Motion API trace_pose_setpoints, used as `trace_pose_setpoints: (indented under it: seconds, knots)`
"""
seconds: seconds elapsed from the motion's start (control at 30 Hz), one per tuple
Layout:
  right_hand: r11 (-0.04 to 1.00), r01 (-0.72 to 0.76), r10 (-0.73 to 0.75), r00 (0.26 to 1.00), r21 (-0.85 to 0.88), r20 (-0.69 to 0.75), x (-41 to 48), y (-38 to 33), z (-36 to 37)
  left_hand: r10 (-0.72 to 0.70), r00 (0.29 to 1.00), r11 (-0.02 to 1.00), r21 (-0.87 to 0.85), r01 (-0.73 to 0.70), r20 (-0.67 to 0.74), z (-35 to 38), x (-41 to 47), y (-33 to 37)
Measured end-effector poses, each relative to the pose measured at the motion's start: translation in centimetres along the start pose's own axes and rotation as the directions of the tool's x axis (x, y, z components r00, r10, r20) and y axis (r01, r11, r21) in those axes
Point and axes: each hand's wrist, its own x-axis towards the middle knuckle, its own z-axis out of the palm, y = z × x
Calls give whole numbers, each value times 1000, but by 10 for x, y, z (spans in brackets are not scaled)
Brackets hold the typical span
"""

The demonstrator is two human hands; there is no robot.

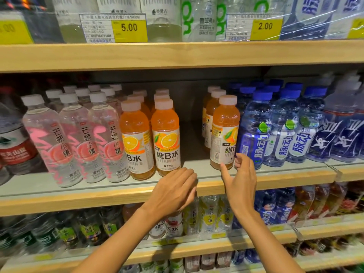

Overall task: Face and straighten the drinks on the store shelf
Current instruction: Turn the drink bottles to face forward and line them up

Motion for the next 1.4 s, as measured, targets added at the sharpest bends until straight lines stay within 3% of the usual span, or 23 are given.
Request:
trace_pose_setpoints:
  seconds: [0.13, 0.27, 0.37, 0.53, 0.77, 1.03, 1.1, 1.17, 1.23, 1.3, 1.33, 1.4]
  knots:
    - [992, 65, -61, 997, 107, -40, -17, -7, -6, -7, 988, 998, 66, 17, -156, -11, -39, -16]
    - [963, 94, -116, 991, 253, 74, -26, -34, 9, 26, 995, 987, 159, -10, -100, -13, -74, -46]
    - [935, -20, -73, 967, 355, 245, -20, -57, 30, 83, 996, 970, 235, -70, -45, -7, -88, -62]
    - [908, -177, -26, 881, 380, 473, -5, -81, 65, 177, 982, 918, 371, -143, -61, 4, -95, -69]
    - [942, -149, 6, 904, 301, 428, -4, -89, 92, 216, 973, 896, 413, -163, -84, 1, -93, -68]
    - [928, -91, -32, 947, 361, 321, -6, -86, 71, 97, 991, 961, 268, -70, -89, -16, -86, -58]
    - [916, -83, -55, 943, 393, 329, -7, -84, 56, 23, 1000, 986, 167, -21, -11, -25, -80, -54]
    - [904, -84, -83, 927, 420, 365, -10, -84, 39, -145, 989, 989, -3, 145, 39, -38, -71, -48]
    - [895, -85, -112, 908, 438, 405, -17, -86, 25, -421, 907, 873, -263, 412, 25, -52, -55, -39]
    - [894, -98, -125, 884, 438, 451, -27, -89, 13, -652, 755, 579, -596, 556, 71, -68, -32, -32]
    - [892, -113, -125, 869, 438, 479, -33, -91, 10, -702, 701, 408, -737, 538, 123, -77, -19, -30]
    - [883, -148, -130, 835, 445, 535, -43, -95, 6, -708, 680, 158, -895, 417, 192, -92, 4, -25]
